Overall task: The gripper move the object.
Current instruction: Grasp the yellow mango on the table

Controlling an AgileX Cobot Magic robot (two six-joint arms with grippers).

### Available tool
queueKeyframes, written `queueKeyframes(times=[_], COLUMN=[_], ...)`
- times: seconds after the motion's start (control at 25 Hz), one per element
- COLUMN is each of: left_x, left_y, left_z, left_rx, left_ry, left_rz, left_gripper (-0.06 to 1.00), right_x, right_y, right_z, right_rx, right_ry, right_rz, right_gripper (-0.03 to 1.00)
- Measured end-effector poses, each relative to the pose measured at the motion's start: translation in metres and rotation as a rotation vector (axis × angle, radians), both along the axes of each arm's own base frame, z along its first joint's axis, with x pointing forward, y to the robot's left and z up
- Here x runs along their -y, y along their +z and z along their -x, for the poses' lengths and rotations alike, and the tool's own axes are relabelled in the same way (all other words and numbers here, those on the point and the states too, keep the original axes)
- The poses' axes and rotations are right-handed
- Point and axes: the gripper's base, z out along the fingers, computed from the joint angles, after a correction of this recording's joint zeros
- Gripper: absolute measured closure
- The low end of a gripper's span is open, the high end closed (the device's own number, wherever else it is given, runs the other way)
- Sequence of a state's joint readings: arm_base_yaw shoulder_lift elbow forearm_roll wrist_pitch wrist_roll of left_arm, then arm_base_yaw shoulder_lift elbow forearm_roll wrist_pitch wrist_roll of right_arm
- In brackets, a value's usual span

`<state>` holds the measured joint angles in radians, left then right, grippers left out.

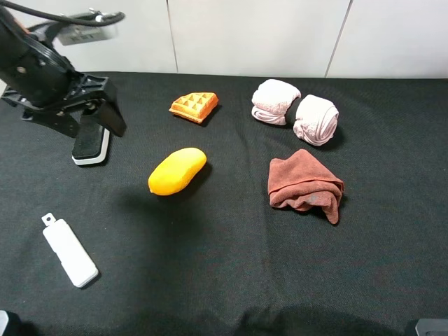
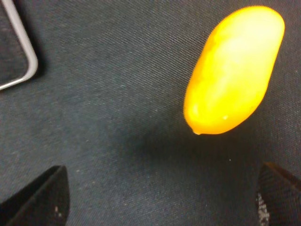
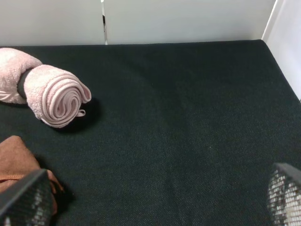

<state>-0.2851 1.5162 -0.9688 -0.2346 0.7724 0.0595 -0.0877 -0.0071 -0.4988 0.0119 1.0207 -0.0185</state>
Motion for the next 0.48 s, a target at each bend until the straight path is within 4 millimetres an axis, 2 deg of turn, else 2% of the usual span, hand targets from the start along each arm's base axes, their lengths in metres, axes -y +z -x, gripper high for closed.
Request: queueKeyframes(times=[0.48], left_x=[0.052], left_y=[-0.004], left_z=[-0.015], left_rx=[0.045], left_ry=[-0.159], left_rz=[-0.089], left_gripper=[0.11], right_x=[0.0], right_y=[0.0], right_z=[0.0], right_rx=[0.0], right_ry=[0.0], right_rz=[0.0], right_gripper=[0.27])
